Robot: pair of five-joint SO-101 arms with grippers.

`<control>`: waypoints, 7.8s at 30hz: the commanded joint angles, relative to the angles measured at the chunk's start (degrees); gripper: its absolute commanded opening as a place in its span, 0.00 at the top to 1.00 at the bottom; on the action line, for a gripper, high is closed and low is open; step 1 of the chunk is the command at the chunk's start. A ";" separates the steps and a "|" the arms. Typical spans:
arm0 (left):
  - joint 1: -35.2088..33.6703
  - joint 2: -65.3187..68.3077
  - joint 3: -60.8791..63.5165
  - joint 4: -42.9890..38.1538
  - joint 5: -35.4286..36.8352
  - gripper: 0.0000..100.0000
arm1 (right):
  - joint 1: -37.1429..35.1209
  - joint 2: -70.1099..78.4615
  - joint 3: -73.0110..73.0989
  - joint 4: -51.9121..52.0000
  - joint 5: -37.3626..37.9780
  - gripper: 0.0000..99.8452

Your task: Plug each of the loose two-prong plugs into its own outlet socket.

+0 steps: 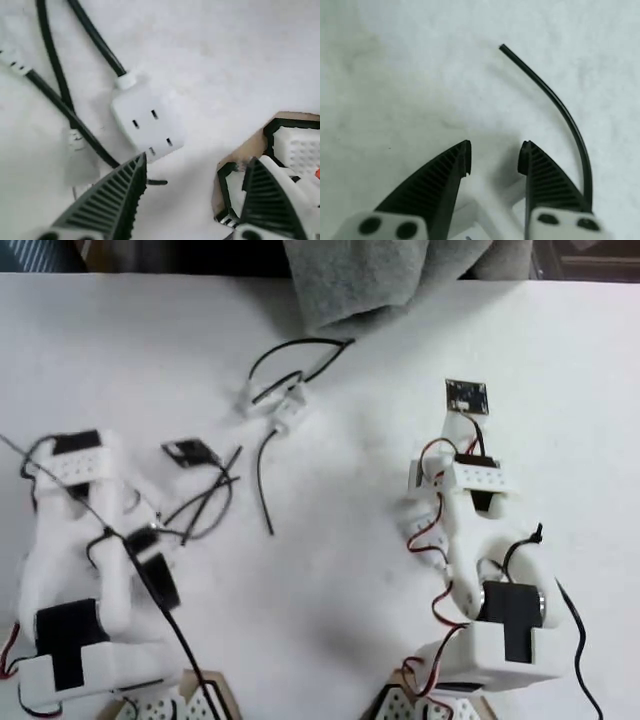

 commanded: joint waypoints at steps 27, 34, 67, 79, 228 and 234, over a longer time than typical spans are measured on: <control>8.66 -3.65 9.67 -20.22 4.31 0.95 | 0.84 -0.22 -0.26 -0.13 0.09 0.83; 21.14 -5.14 -5.89 -11.08 15.38 0.95 | 0.84 -0.22 -0.26 -0.13 0.09 0.83; 30.73 31.08 -36.13 -18.02 46.24 0.78 | 0.75 -0.13 -0.18 -0.48 0.09 0.83; 36.53 23.96 -35.69 -13.89 49.05 0.79 | 0.84 -0.13 -0.18 -0.48 0.09 0.83; 44.44 -44.44 24.70 -58.29 53.19 0.98 | 0.57 -0.13 -0.18 -0.57 0.18 0.83; 45.49 -54.11 36.75 -71.65 53.27 0.98 | 0.57 -0.13 -0.26 -0.57 0.18 0.83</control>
